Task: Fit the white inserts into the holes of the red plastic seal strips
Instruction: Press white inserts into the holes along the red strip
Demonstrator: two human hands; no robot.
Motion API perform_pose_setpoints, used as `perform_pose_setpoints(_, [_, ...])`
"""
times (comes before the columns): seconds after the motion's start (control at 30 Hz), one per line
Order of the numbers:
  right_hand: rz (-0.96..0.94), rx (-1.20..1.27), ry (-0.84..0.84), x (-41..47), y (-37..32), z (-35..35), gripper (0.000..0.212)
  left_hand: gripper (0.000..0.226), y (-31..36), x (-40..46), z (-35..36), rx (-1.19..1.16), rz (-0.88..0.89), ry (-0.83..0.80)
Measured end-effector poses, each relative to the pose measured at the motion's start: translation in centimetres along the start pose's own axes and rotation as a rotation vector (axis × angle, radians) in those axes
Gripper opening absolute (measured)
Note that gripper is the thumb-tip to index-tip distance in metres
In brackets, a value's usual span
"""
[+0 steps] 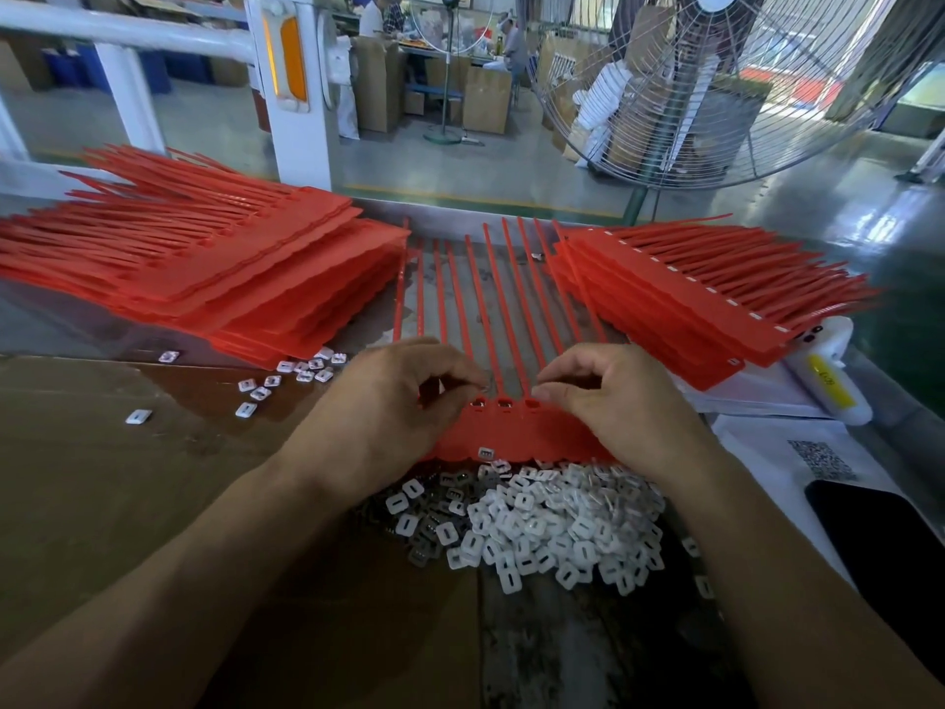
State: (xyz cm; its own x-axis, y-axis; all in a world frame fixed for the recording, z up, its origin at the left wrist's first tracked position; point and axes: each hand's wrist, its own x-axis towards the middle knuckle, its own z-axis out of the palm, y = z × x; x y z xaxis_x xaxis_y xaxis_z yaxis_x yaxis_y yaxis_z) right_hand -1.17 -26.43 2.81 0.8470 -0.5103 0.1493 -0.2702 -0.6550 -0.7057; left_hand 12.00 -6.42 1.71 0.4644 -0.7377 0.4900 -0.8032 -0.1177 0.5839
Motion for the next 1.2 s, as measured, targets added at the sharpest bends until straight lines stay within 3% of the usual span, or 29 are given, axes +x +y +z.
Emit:
perform_pose_setpoints(0.2, [0.028,-0.129,-0.037,0.3,0.4,0.5,0.006,0.011,0.4,-0.1,-0.1,0.043,0.031,-0.178])
perform_pose_setpoints(0.83, [0.036,-0.091,-0.009,0.5,1.2,0.5,0.008,0.01,0.2,-0.1,-0.3,0.063,-0.005,-0.335])
perform_pose_setpoints(1.2, [0.037,-0.227,0.048,0.5,0.5,1.2,0.008,0.012,0.4,0.0,-0.4,0.04,-0.035,-0.412])
